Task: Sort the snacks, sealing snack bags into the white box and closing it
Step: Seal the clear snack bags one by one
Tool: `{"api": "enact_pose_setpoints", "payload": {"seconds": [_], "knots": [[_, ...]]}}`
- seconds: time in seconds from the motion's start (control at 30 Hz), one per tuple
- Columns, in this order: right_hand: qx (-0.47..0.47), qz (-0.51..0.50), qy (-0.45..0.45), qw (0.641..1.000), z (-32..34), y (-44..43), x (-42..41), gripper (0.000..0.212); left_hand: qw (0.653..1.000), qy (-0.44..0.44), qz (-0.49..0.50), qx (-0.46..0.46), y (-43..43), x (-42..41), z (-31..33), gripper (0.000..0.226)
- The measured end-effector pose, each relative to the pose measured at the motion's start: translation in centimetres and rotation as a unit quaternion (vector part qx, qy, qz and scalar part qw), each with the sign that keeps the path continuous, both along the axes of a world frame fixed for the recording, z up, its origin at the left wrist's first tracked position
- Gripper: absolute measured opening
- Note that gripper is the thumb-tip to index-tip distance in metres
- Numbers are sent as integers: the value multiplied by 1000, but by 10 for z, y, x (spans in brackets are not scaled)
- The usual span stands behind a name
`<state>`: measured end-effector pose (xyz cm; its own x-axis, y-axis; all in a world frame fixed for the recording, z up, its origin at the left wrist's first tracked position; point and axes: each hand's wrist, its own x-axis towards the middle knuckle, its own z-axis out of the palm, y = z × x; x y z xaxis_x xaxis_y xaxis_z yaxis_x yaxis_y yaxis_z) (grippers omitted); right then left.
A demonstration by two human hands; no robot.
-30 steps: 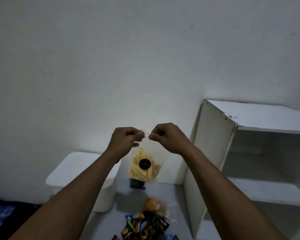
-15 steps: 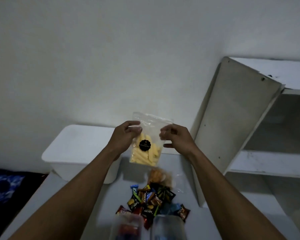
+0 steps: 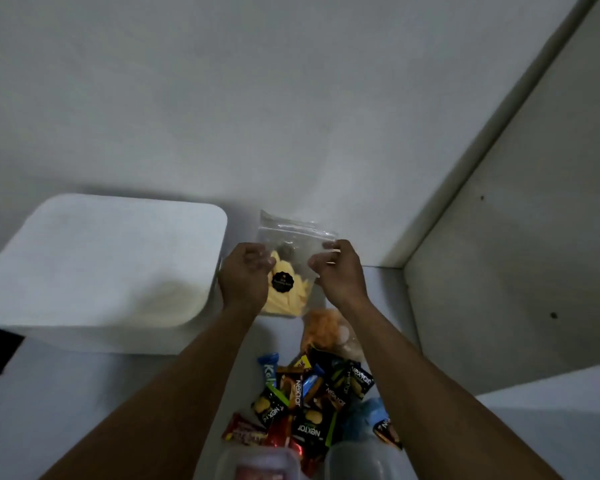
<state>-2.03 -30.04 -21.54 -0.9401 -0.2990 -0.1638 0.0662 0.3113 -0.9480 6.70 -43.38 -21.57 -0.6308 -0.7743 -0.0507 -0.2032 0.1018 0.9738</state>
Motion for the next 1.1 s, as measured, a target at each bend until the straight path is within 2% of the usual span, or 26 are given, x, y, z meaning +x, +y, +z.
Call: {"api": "enact_pose_setpoints", "payload": {"seconds": [0.1, 0.23, 0.43, 0.57, 0.6, 0.67, 0.73, 0.77, 0.87, 0.97, 1.1], "knots": [[36, -12, 4, 999, -23, -12, -8, 22, 998, -12, 53, -13, -1, -16, -21, 26], [80, 3, 19, 997, -40, -19, -21, 30, 996, -37, 79, 11, -5, -29, -43, 32], [96, 18, 8, 995, -40, -20, -36, 40, 993, -61, 91, 36, -7, -40, -59, 37], [99, 40, -6, 994, -34, -10, -39, 49, 995, -74, 59, 41, -2, -38, -49, 55], [94, 44, -13, 994, -30, -5, -39, 51, 994, -91, 53, 26, 2, -36, -47, 61], [100, 50, -20, 993, -24, 7, -39, 51, 988, -134, 41, -68, 12, -28, -44, 65], [133, 52, -13, 990, -18, 23, -38, 47, 971, -159, 3, -178, 33, -18, -46, 56], [153, 55, -7, 987, -17, 32, -36, 46, 966, -160, -32, -200, 45, -14, -48, 49], [223, 69, 25, 972, -17, 59, -28, 49, 950, -167, -170, -201, 73, -8, -60, 37], [317, 89, 36, 944, -26, 82, -19, 61, 913, -199, -277, -224, 87, -9, -75, 49], [412, 119, -19, 903, -41, 104, -3, 68, 880, -262, -326, -226, 95, -12, -94, 58]]}}
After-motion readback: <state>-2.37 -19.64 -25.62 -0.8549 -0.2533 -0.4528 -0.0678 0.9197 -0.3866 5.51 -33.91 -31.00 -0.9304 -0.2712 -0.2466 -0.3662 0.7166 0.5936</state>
